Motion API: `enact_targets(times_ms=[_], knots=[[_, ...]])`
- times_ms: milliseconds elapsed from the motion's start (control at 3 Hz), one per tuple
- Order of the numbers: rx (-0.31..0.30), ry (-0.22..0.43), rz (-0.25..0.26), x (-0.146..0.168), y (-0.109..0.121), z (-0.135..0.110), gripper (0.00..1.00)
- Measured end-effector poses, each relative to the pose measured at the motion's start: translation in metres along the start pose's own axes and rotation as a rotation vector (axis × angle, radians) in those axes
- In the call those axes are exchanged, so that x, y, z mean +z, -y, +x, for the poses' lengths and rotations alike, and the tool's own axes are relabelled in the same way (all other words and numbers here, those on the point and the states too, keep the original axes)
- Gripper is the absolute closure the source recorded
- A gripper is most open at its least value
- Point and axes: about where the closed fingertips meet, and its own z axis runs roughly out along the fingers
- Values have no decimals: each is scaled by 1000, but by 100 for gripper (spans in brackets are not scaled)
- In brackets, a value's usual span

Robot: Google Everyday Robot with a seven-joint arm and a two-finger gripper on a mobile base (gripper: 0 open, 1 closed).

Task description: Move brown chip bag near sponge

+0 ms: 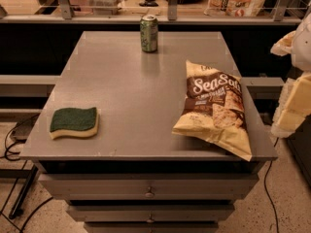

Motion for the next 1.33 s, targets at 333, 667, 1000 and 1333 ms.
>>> enact_targets(times_ms=[333,667,1000,1333], knots=[[0,0,0,0,0,0,0],[-25,28,5,1,-1,-7,0],[-83,107,3,17,-6,-40,0],[-97,154,28,32,-3,-62,0]])
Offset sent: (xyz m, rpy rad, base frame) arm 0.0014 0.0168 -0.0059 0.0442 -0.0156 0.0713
